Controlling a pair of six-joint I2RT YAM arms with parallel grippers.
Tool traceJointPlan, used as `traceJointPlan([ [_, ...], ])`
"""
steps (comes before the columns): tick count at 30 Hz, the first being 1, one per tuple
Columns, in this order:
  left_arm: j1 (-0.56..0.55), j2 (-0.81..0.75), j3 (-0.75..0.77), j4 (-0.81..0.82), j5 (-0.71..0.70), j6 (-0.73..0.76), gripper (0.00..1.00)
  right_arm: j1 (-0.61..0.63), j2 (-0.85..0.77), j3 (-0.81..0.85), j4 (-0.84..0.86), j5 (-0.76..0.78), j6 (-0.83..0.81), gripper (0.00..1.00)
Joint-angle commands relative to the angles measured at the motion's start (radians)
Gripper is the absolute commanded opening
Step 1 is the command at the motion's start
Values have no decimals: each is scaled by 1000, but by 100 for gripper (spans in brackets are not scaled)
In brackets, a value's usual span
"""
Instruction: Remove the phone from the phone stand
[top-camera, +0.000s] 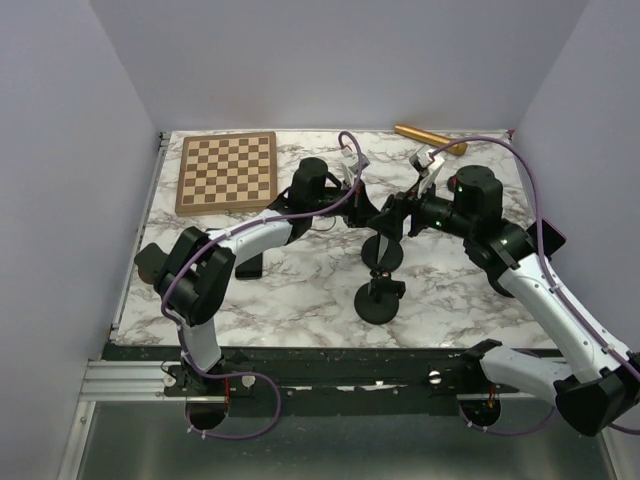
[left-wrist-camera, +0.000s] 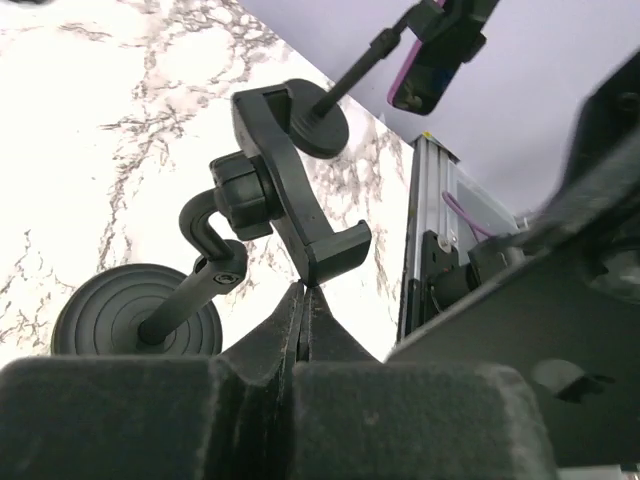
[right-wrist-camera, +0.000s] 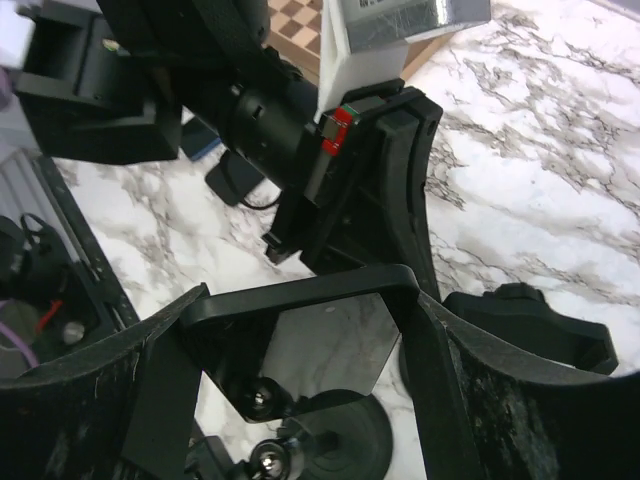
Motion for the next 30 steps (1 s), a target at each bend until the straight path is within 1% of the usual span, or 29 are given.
traceJointPlan([
  [1, -12, -52, 0, 23, -116, 5, 0, 1, -27, 49, 12, -4, 110, 1],
  [2, -12, -64, -2, 9, -127, 6, 0, 3, -22, 63, -7, 7, 113, 1],
  [3, -12, -75, -2, -11, -140, 12, 3, 2, -23, 74, -17, 23, 123, 1],
  [4, -13, -90, -1, -33, -152, 16, 8, 2, -28, 80, -24, 37, 132, 1],
  [7, -12, -144, -10, -95, -184, 41, 32, 2, -47, 94, -35, 77, 158, 1],
  [9, -10, -186, -33, -109, -208, 48, 43, 2, -51, 108, -41, 97, 177, 1],
  [11, -4, -227, -54, -125, -217, 51, 51, 2, -48, 123, -46, 115, 202, 1],
  [15, 45, -333, -119, -182, -237, 49, 60, 2, -32, 155, -46, 156, 266, 1],
  [16, 63, -368, -147, -185, -245, 42, 73, 2, -26, 161, -39, 163, 290, 1],
  [17, 84, -413, -178, -199, -252, 38, 80, 2, -18, 168, -36, 173, 311, 1],
  [18, 102, -450, -199, -218, -256, 39, 84, 2, -8, 178, -32, 174, 335, 1],
  [19, 122, -495, -215, -257, -265, 45, 86, 3, 9, 192, -33, 174, 355, 1],
  [21, 155, -578, -213, -380, -308, 75, 87, 2, 52, 223, -46, 175, 405, 1],
  [23, 178, -657, -186, -527, -385, 123, 87, 3, 99, 254, -67, 178, 456, 1],
  [25, 200, -737, -157, -642, -481, 165, 88, 11, 147, 275, -71, 173, 508, 1],
  [27, 221, -814, -128, -722, -622, 197, 90, 50, 189, 297, -72, 202, 547, 1],
  [30, 239, -922, -97, -767, -855, 254, 94, 156, 276, 358, -112, 331, 588, 1],
])
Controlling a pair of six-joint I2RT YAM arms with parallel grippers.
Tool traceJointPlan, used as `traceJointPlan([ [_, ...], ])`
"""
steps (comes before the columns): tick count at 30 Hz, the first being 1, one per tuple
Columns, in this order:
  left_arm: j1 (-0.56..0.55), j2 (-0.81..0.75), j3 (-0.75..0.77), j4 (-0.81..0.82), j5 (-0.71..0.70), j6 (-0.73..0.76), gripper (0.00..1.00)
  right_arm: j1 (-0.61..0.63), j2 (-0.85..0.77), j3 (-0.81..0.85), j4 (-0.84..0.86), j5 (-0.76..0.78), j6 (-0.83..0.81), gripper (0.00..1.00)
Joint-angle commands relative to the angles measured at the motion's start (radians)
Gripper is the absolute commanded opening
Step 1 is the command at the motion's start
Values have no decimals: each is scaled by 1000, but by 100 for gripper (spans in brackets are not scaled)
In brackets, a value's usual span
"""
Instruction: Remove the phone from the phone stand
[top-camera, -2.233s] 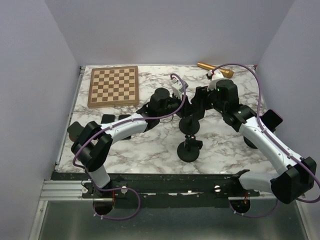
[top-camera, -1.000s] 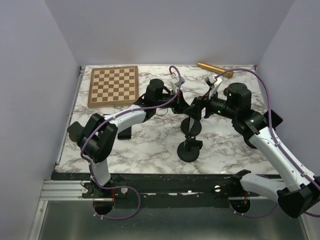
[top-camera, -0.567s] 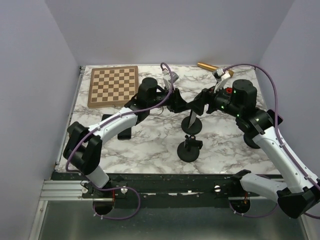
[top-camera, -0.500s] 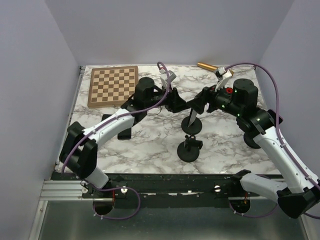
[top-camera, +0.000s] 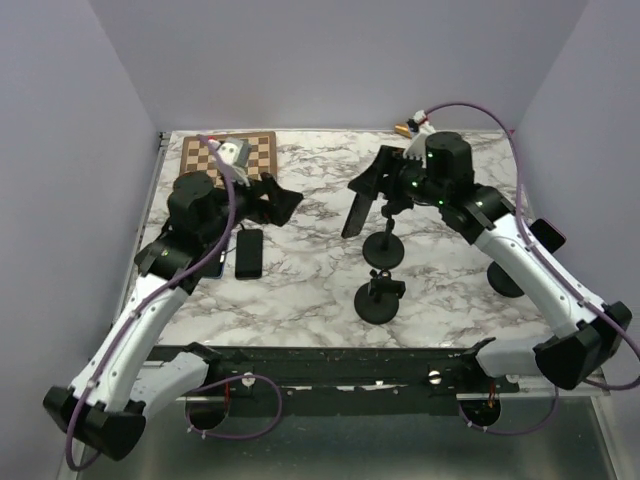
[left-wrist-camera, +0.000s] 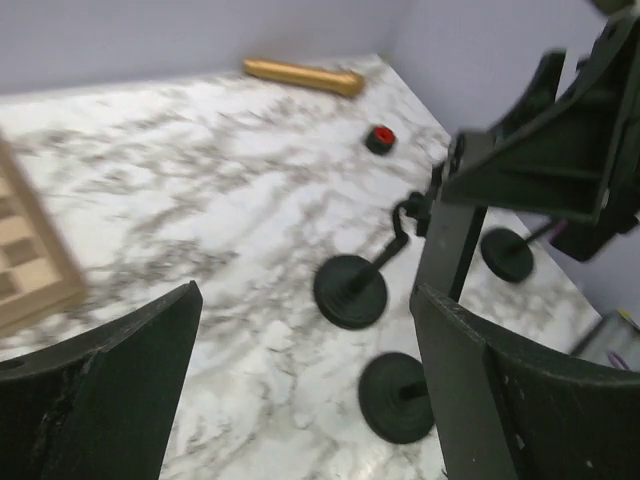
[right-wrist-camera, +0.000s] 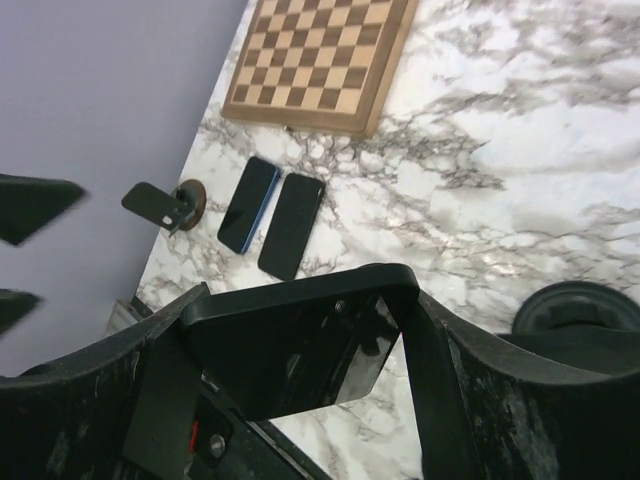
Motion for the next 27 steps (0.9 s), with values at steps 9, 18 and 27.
traceJointPlan([
  [9, 38, -320, -17, 32, -721, 286, 96, 395, 477, 306, -135, 374, 299, 1],
  [18, 37, -470, -235, 179, -827, 346, 97, 454, 765, 480, -196, 459, 325, 1],
  [27, 37, -544, -253, 186, -823, 320, 97, 454, 968, 685, -342, 545, 337, 1],
])
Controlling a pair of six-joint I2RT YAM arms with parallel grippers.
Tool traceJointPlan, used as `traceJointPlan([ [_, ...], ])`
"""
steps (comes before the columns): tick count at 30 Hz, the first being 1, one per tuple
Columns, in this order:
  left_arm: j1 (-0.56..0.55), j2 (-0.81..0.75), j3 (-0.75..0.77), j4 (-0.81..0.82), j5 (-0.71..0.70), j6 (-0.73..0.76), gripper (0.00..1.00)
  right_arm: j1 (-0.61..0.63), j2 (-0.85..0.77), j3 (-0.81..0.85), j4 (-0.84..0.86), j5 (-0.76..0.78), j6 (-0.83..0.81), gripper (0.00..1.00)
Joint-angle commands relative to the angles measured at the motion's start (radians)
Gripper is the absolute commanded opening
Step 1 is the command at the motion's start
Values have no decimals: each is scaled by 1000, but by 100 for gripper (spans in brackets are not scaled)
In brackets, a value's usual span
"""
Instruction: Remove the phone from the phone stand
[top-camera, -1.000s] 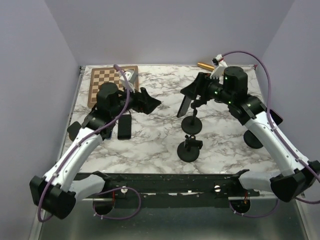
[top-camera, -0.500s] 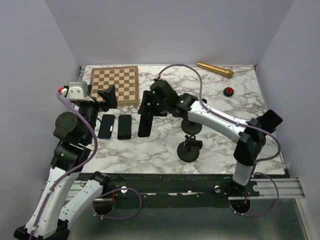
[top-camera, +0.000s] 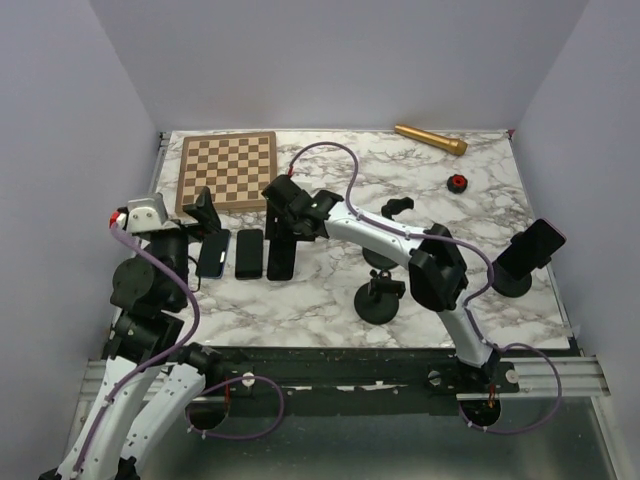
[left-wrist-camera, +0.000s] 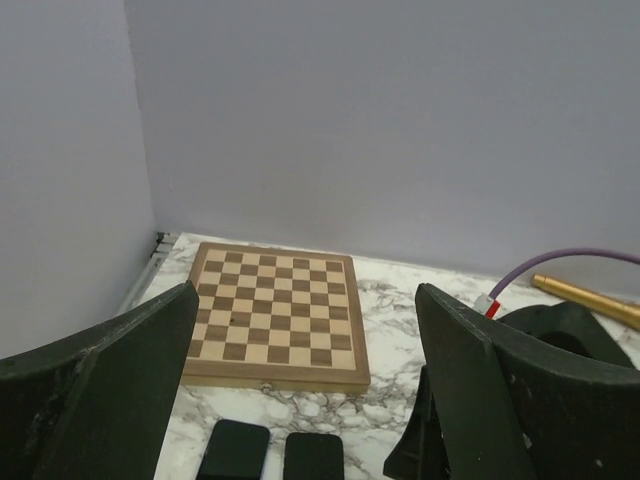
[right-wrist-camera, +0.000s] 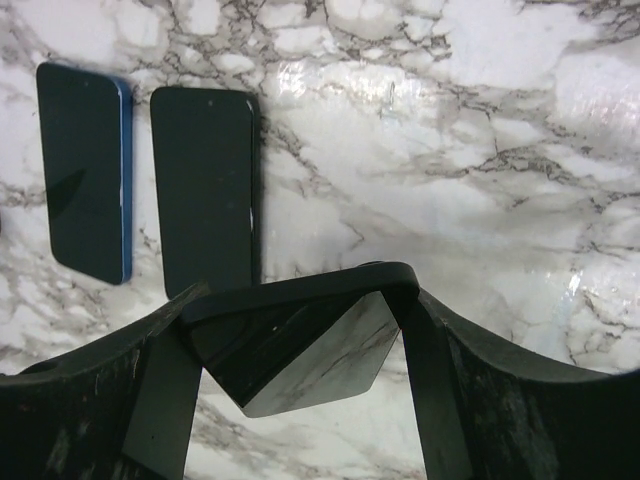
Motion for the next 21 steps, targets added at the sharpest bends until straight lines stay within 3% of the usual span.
traceJointPlan([
  [1, 5, -33, 2, 39, -36, -2, 97, -1, 91, 140, -114, 106, 55, 1],
  [8, 2, -57, -1, 39, -39, -20, 97, -1, 235, 311, -240, 142, 97, 1],
  [21, -20, -70, 0, 37, -76, -22, 96, 1, 359, 322, -202, 182, 139, 1],
])
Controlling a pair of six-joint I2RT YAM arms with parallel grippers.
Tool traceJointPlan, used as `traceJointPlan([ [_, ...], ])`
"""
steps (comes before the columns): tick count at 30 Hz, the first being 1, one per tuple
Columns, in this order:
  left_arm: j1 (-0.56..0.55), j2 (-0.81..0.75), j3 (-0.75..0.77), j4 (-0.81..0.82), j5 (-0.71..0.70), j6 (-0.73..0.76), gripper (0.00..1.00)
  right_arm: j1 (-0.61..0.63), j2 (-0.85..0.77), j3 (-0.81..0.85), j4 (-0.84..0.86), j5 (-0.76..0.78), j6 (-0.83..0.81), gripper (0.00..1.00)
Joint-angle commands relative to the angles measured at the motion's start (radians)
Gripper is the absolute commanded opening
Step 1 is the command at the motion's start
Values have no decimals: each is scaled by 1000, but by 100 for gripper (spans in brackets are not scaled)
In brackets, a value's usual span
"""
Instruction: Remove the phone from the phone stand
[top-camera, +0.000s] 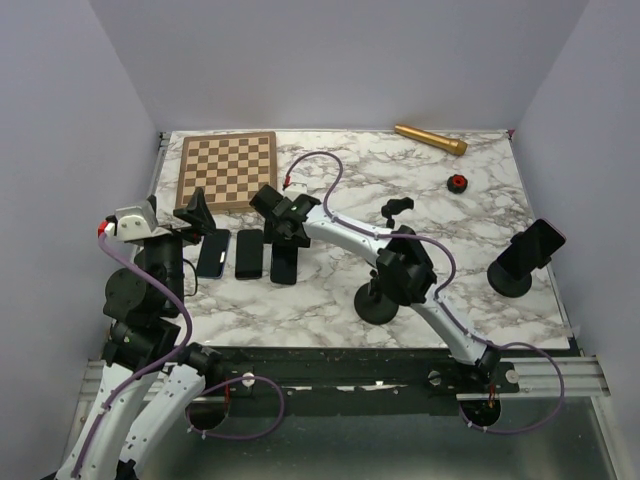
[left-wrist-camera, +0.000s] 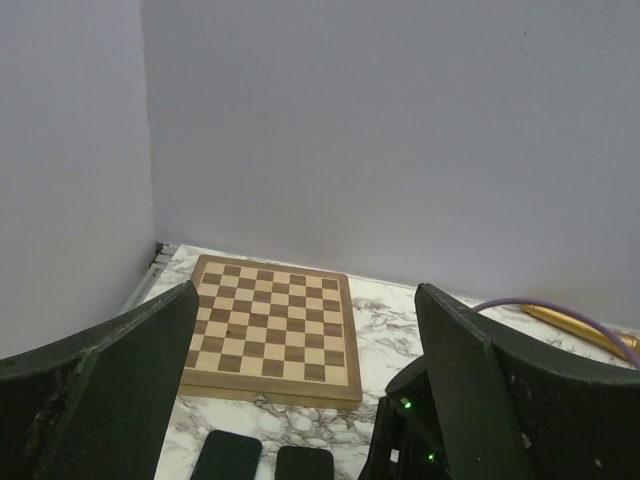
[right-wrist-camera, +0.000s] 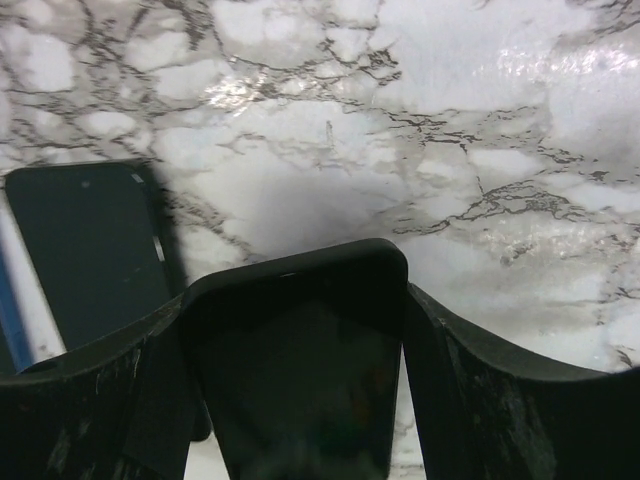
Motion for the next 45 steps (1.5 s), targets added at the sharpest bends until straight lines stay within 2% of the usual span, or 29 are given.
traceJointPlan([
  [1, -9, -13, 0, 8, -45, -7, 96, 1, 83, 13, -5, 65, 38, 1],
  [11, -13, -10, -3, 10, -50, -8, 96, 10, 154, 55, 7, 94, 81, 1],
  [15, -13, -5, -9, 17, -54, -3, 96, 9, 154, 42, -3, 112, 85, 23],
  [21, -13, 4, -12, 20, -47, -6, 96, 18, 160, 24, 23, 72, 53, 39],
  [30, -13, 26, -8, 13, -37, -10, 95, 21, 127, -29, 67, 42, 0, 77],
  [32, -13, 28, -16, 18, -27, -18, 95, 21, 121, -27, 79, 27, -19, 89],
  [33, -13, 34, -18, 21, -25, -18, 95, 21, 124, -11, 70, 25, -22, 99],
  [37, -12, 60, -3, 0, -17, -23, 94, 20, 115, 5, 68, 30, -39, 100],
  [45, -12, 77, -6, 2, -11, -18, 94, 20, 19, -106, 142, 32, -49, 100],
])
